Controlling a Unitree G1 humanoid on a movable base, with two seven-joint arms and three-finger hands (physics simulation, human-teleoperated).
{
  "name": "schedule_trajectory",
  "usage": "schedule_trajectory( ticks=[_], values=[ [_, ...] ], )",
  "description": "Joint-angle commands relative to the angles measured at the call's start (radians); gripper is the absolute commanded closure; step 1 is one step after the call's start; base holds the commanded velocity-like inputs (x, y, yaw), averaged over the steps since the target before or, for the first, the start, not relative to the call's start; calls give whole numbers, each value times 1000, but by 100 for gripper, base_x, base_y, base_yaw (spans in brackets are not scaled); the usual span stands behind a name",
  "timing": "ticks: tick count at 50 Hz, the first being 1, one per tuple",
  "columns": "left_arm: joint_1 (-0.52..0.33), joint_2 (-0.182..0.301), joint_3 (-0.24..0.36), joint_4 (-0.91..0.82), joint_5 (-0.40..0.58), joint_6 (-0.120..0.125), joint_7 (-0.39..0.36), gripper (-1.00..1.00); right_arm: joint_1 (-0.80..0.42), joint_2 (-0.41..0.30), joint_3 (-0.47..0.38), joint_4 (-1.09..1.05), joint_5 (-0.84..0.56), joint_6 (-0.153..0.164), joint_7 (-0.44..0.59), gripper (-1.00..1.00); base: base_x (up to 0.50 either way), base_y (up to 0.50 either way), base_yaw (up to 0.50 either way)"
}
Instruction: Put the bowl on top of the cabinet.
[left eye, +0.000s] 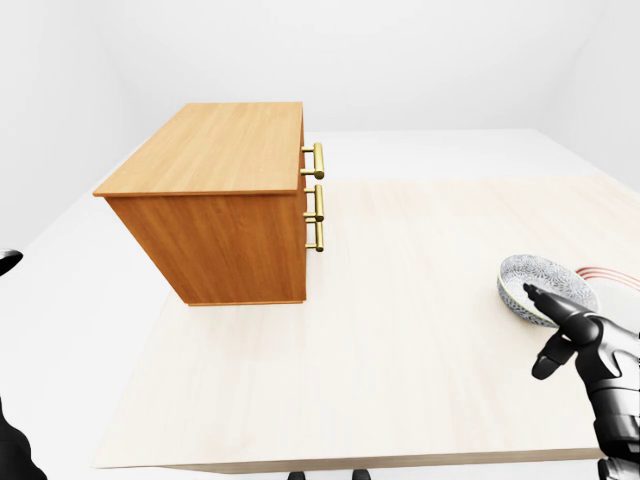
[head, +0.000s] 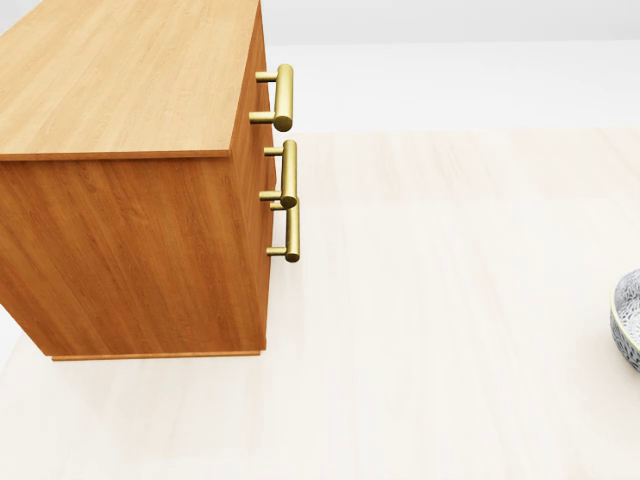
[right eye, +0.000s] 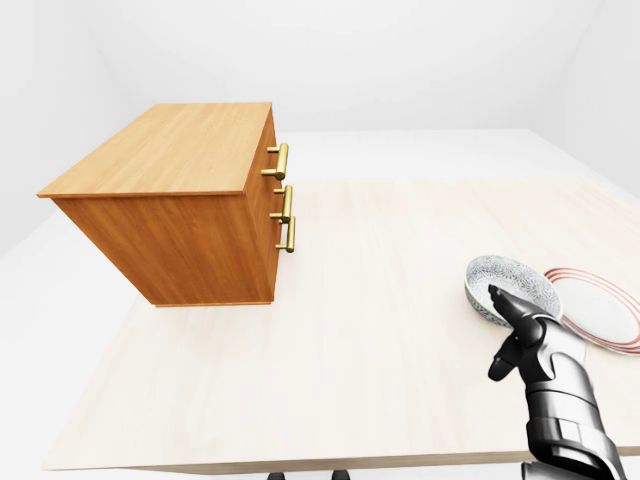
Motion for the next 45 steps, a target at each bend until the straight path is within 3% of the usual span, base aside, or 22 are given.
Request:
schedule_trajectory(
  ticks=[1,36,37,38,39,45],
  values=[
    [-2,3,1,-2,-3,0,3,-100,-15,0,22,61,13,0,-29,-100,0,0,0],
    [0,1,2,-1,-2,0,1,-100,-40,2,76,208,69,0,-113,-96,0,0,0],
    [0,2,3,-2,-2,0,0,-100,-39,2,76,209,69,0,-114,-47,0,0,0],
    [0,2,3,-2,-3,0,1,-100,-39,2,77,210,69,0,-115,-11,0,0,0],
    [-1,2,3,-2,-3,0,1,-100,-38,3,76,208,71,0,-116,100,0,0,0],
    [-1,2,1,0,0,0,0,-100,-44,3,80,225,74,0,-125,100,0,0,0]
  ],
)
